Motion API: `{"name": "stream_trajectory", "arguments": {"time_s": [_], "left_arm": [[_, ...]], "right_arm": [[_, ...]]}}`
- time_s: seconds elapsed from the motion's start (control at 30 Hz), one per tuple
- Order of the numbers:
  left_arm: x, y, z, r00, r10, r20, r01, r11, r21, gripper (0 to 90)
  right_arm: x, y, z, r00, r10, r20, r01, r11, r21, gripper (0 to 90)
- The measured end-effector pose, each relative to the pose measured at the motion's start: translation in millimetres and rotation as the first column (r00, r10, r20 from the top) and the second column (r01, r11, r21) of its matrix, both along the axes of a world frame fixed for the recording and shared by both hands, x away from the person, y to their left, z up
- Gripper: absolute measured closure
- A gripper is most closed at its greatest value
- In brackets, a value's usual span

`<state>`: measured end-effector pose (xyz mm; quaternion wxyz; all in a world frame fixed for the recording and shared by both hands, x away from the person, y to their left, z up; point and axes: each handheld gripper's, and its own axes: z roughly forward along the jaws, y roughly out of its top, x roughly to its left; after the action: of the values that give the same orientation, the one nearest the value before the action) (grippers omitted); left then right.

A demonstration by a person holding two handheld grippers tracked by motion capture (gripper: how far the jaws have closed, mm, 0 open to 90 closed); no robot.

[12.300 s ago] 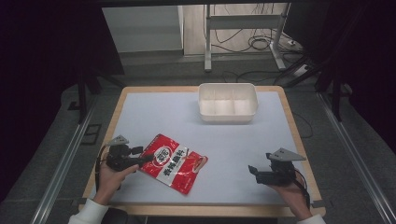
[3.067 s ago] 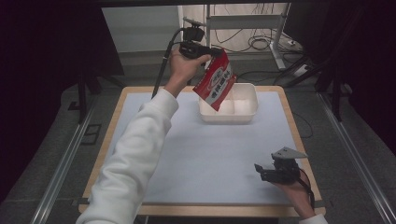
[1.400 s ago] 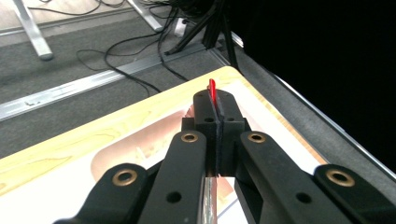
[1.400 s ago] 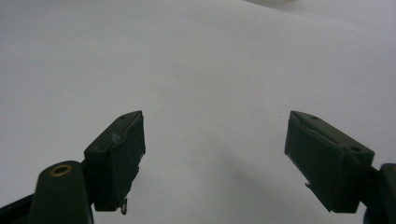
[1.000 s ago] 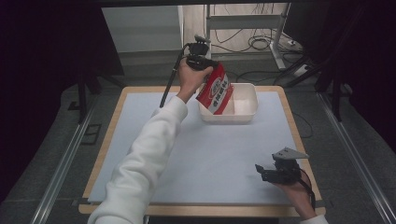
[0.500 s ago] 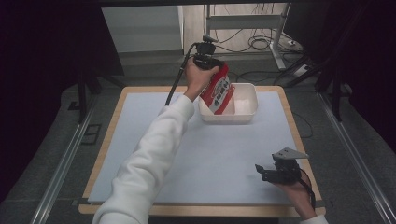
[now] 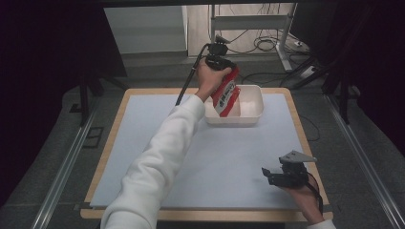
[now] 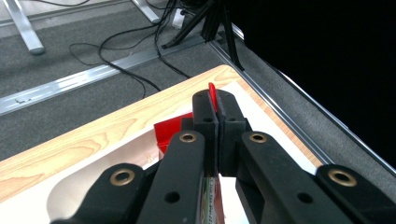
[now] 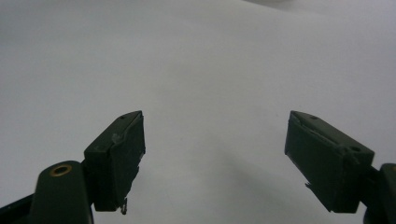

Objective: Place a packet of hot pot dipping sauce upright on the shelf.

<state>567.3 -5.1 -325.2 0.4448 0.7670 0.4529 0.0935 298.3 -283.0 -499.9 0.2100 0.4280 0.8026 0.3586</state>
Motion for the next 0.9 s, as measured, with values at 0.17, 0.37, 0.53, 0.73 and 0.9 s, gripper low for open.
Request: {"name": "stream_trajectory", "arguments": {"time_s": [0.17,0.37,0.53,0.73,0.9], "left_arm": [[3.0,3.3,-2.7,0.9999,0.012,-0.007,-0.012,0.9999,0.006,89.2],[2.0,4.6,-2.9,1.0,0.0,-0.01,0.0,0.9999,0.011,89.1],[2.7,5.6,-7.1,0.9998,-0.006,-0.02,0.006,0.9999,0.01,89.1],[5.3,7.3,-13.3,0.9995,0.001,-0.03,-0.001,0.9997,0.023,89.1],[6.5,8.3,-18.5,0.9993,0.005,-0.036,-0.004,0.9996,0.028,88.9]], "right_arm": [[-1.0,0.9,0.5,1.0,0.001,0.0,-0.001,1.0,0.002,20.0],[-0.7,1.5,-0.3,1.0,0.003,-0.004,-0.003,1.0,0.0,20.0],[-0.9,1.5,-0.2,1.0,0.001,0.0,-0.001,1.0,-0.004,20.0],[-0.9,1.3,-0.4,1.0,0.002,0.002,-0.002,1.0,-0.005,20.0],[-0.6,0.9,-1.0,1.0,0.001,0.0,-0.001,1.0,-0.006,20.0]]}}
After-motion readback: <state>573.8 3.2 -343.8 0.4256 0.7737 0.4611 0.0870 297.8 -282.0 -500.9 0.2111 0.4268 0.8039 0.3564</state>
